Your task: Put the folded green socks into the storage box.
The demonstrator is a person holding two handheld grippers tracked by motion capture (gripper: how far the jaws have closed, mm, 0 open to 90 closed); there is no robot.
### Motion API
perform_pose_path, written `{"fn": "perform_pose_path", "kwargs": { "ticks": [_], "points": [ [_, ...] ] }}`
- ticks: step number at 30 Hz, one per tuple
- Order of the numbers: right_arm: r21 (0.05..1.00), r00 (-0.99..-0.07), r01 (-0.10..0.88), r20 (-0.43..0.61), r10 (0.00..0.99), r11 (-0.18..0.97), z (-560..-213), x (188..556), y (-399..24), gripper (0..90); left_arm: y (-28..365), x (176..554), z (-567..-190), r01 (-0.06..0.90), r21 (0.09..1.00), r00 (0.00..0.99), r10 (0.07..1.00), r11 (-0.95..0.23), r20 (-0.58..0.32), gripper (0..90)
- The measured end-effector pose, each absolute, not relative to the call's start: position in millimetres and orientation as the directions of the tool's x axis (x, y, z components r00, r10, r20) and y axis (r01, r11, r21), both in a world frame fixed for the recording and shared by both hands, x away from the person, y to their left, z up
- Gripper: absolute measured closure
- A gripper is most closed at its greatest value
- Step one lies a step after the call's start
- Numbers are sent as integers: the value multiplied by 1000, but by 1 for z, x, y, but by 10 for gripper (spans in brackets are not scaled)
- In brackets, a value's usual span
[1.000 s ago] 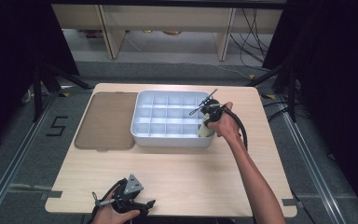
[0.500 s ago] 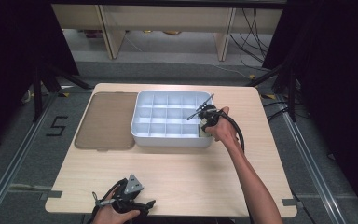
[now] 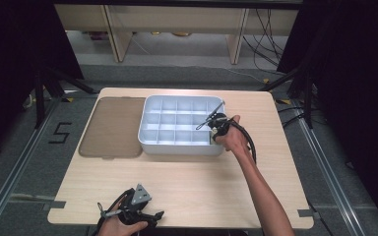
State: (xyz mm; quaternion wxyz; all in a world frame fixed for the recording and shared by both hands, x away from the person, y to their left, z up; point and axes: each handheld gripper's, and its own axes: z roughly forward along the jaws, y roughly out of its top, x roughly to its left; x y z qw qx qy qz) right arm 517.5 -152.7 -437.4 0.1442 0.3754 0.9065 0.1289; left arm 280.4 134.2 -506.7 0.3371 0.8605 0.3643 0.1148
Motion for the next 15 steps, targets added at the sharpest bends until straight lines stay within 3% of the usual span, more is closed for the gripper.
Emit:
{"fn": "perform_pose_path", "kwargs": {
  "ticks": [6, 12, 15],
  "points": [
    [344, -673, 650, -154, 724, 678, -439, 518, -154, 714, 133, 279, -506, 556, 668, 704, 708, -494, -62, 212],
    [401, -662, 653, -112, 741, 643, -429, 517, -159, 588, 133, 279, -505, 563, 672, 695, 715, -481, -71, 212],
    [444, -668, 639, -85, 739, 628, -418, 515, -161, 592, 134, 279, -504, 543, 673, 713, 699, -502, -54, 212]
  ]
}}
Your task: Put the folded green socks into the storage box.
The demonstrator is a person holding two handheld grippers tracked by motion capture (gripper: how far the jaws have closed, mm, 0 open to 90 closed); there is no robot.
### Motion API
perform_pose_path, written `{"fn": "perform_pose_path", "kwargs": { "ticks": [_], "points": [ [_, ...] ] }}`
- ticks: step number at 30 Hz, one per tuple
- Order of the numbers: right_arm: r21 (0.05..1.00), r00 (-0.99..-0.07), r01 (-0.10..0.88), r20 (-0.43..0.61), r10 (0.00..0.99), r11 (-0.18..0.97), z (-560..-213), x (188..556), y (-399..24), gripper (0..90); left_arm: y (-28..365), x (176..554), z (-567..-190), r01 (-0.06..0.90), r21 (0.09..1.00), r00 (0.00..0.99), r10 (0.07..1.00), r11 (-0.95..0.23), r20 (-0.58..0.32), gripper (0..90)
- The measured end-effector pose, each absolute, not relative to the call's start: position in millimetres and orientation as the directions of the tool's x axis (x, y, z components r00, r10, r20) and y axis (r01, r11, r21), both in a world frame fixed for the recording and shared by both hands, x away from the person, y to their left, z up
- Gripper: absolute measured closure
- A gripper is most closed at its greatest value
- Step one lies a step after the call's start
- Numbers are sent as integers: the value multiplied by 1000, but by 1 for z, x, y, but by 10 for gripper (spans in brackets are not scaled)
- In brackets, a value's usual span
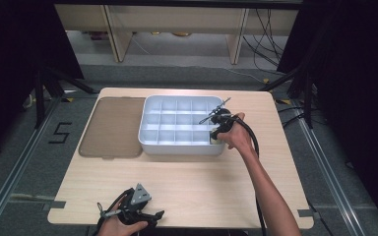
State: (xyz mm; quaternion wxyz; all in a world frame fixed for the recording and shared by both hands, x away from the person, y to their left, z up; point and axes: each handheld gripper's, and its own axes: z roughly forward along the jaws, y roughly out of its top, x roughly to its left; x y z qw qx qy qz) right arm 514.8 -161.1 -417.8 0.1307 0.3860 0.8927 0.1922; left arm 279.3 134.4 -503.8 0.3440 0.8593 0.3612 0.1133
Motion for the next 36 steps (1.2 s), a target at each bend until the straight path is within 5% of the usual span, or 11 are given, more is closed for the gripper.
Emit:
{"fn": "perform_pose_path", "kwargs": {
  "ticks": [4, 10, 21, 36],
  "points": [
    [461, -672, 634, -69, 737, 621, -413, 514, -165, 745, 134, 279, -504, 543, 673, 713, 699, -502, -54, 212],
    [429, -665, 650, -78, 743, 627, -424, 517, -163, 831, 134, 279, -504, 546, 672, 711, 701, -500, -57, 212],
    [348, -671, 667, -105, 734, 659, -446, 522, -145, 842, 135, 279, -504, 537, 675, 719, 693, -507, -52, 212],
    [486, -637, 671, -7, 771, 559, -414, 517, -165, 744, 133, 278, -505, 561, 667, 699, 712, -489, -66, 212]
  ]
}}
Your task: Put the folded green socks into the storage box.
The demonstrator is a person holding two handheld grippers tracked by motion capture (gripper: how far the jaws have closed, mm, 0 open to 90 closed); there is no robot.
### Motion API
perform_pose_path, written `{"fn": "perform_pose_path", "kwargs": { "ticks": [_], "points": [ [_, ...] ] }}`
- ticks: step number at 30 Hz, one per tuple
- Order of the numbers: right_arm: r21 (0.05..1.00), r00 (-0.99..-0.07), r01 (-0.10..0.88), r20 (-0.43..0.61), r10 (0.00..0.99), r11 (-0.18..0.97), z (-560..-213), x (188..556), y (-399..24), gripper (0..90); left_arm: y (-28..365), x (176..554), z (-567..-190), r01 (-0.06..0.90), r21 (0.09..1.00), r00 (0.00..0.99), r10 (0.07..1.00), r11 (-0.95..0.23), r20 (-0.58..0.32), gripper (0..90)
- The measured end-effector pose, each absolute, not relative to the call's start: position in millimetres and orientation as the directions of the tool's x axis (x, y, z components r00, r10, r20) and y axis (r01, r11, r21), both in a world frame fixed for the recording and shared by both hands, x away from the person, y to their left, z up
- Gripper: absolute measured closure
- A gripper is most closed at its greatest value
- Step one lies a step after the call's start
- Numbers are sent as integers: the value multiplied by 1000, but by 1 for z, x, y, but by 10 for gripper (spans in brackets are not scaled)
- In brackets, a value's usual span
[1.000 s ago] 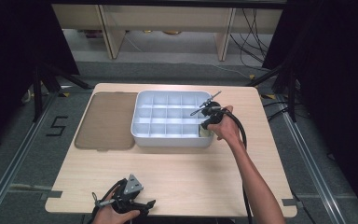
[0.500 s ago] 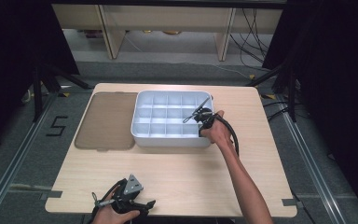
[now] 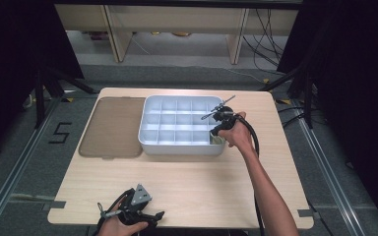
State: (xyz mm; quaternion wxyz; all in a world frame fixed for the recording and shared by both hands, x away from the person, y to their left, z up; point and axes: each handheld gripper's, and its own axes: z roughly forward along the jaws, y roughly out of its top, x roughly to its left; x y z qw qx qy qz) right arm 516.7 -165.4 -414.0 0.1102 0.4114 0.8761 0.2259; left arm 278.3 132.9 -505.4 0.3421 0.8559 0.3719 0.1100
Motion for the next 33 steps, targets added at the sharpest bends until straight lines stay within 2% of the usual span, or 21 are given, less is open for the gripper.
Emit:
{"fn": "perform_pose_path", "kwargs": {
  "ticks": [3, 9, 16, 24, 26, 30, 33],
  "points": [
    [493, -644, 660, -17, 765, 567, -413, 517, -167, 782, 133, 278, -505, 560, 671, 701, 710, -486, -70, 212],
    [419, -662, 661, -63, 746, 622, -427, 521, -164, 863, 134, 279, -504, 543, 673, 712, 700, -503, -51, 212],
    [370, -667, 679, -49, 743, 634, -444, 522, -152, 885, 133, 278, -504, 554, 673, 705, 706, -491, -66, 212],
    [397, -666, 675, -35, 745, 622, -444, 523, -154, 859, 134, 279, -503, 541, 673, 717, 695, -504, -56, 212],
    [389, -649, 703, 5, 761, 596, -439, 522, -157, 834, 133, 278, -504, 554, 671, 706, 706, -493, -64, 212],
    [451, -642, 682, -8, 767, 576, -428, 520, -164, 802, 133, 278, -504, 554, 672, 704, 707, -490, -65, 212],
    [479, -636, 684, 25, 771, 549, -419, 520, -171, 775, 135, 280, -503, 539, 673, 715, 698, -506, -48, 212]
  ]
}}
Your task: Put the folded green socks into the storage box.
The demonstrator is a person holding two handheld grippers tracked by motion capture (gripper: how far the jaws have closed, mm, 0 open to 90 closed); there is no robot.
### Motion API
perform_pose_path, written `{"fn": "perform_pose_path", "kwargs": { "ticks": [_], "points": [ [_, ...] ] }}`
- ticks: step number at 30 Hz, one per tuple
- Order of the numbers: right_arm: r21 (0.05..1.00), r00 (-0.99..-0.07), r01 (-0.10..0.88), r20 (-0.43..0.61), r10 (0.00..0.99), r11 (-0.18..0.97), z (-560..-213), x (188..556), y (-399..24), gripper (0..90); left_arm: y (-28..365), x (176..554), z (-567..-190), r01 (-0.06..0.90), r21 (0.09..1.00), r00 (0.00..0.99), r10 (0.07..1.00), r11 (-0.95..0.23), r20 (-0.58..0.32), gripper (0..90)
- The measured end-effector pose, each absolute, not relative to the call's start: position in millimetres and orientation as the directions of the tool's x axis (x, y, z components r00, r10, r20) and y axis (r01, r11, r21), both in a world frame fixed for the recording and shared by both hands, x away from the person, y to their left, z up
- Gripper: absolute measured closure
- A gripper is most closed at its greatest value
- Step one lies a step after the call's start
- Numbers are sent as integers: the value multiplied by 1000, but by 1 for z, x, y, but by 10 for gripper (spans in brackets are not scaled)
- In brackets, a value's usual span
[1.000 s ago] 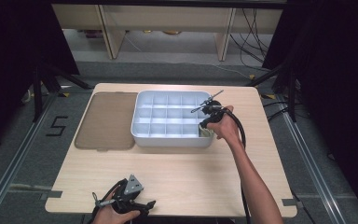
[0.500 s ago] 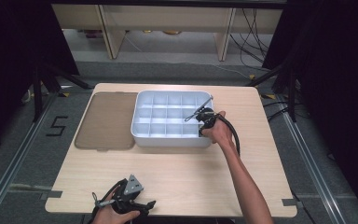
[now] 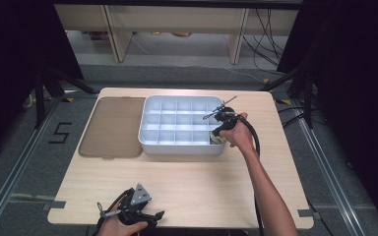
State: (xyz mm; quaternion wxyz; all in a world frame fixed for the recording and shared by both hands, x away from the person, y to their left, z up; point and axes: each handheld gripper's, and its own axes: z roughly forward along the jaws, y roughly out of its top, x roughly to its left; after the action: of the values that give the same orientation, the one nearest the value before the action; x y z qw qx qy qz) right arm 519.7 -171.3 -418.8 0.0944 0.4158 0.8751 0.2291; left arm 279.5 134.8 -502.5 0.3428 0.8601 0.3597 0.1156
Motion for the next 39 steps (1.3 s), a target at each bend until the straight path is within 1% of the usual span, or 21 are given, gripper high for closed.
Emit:
{"fn": "perform_pose_path", "kwargs": {
  "ticks": [1, 2, 4, 6, 7, 8, 13, 16, 17, 20, 21, 23, 24, 26, 31, 33, 34, 35, 36, 38, 39],
  "points": [
    [497, -635, 672, 6, 773, 549, -415, 518, -174, 763, 135, 279, -502, 545, 673, 710, 702, -501, -52, 212],
    [497, -622, 684, 14, 783, 534, -412, 516, -174, 752, 134, 279, -503, 556, 676, 699, 712, -483, -67, 212],
    [526, -629, 668, 21, 777, 526, -407, 513, -177, 729, 135, 279, -503, 559, 675, 699, 712, -482, -70, 212],
    [544, -632, 661, 33, 774, 517, -403, 510, -179, 691, 135, 279, -502, 547, 676, 708, 703, -494, -60, 212],
    [553, -634, 656, 34, 773, 513, -402, 508, -179, 667, 135, 279, -502, 547, 675, 709, 703, -495, -60, 212],
    [556, -636, 654, 38, 771, 513, -401, 506, -180, 645, 136, 280, -502, 541, 677, 703, 710, -499, -39, 212],
    [614, -639, 630, 64, 767, 474, -399, 493, -184, 552, 134, 279, -503, 553, 679, 704, 707, -482, -71, 212],
    [639, -649, 614, 76, 757, 462, -402, 487, -184, 521, 135, 279, -503, 547, 680, 705, 707, -487, -61, 212],
    [628, -644, 622, 70, 762, 468, -401, 485, -185, 510, 134, 279, -503, 550, 681, 700, 711, -483, -61, 212],
    [637, -639, 627, 92, 764, 448, -399, 478, -185, 468, 136, 282, -503, 528, 683, 715, 698, -505, -37, 212],
    [645, -641, 620, 88, 762, 447, -399, 477, -184, 456, 136, 281, -503, 532, 679, 718, 695, -505, -46, 212],
    [652, -648, 611, 87, 756, 449, -397, 472, -184, 436, 136, 281, -503, 535, 685, 714, 698, -494, -54, 212],
    [660, -637, 618, 102, 764, 427, -397, 470, -183, 431, 137, 282, -503, 527, 681, 717, 697, -507, -36, 212],
    [660, -653, 605, 92, 751, 445, -395, 466, -185, 414, 137, 282, -503, 523, 683, 717, 697, -510, -29, 212],
    [672, -657, 609, 129, 743, 422, -393, 453, -185, 388, 137, 282, -503, 520, 687, 719, 695, -507, -32, 212],
    [681, -686, 572, 91, 721, 458, -392, 450, -185, 378, 137, 282, -503, 519, 692, 718, 695, -502, -35, 211],
    [692, -681, 567, 88, 727, 447, -393, 447, -184, 372, 137, 283, -503, 516, 692, 721, 692, -505, -33, 211],
    [682, -683, 573, 93, 724, 454, -391, 445, -183, 366, 137, 282, -503, 523, 691, 717, 696, -499, -39, 211],
    [692, -678, 579, 115, 726, 432, -392, 442, -181, 360, 137, 281, -503, 530, 685, 719, 693, -501, -49, 211],
    [694, -692, 559, 89, 717, 453, -392, 438, -181, 349, 136, 280, -503, 537, 690, 710, 702, -486, -58, 211],
    [694, -691, 568, 110, 715, 442, -392, 436, -180, 346, 136, 280, -503, 536, 691, 710, 702, -485, -58, 211]
  ]
}}
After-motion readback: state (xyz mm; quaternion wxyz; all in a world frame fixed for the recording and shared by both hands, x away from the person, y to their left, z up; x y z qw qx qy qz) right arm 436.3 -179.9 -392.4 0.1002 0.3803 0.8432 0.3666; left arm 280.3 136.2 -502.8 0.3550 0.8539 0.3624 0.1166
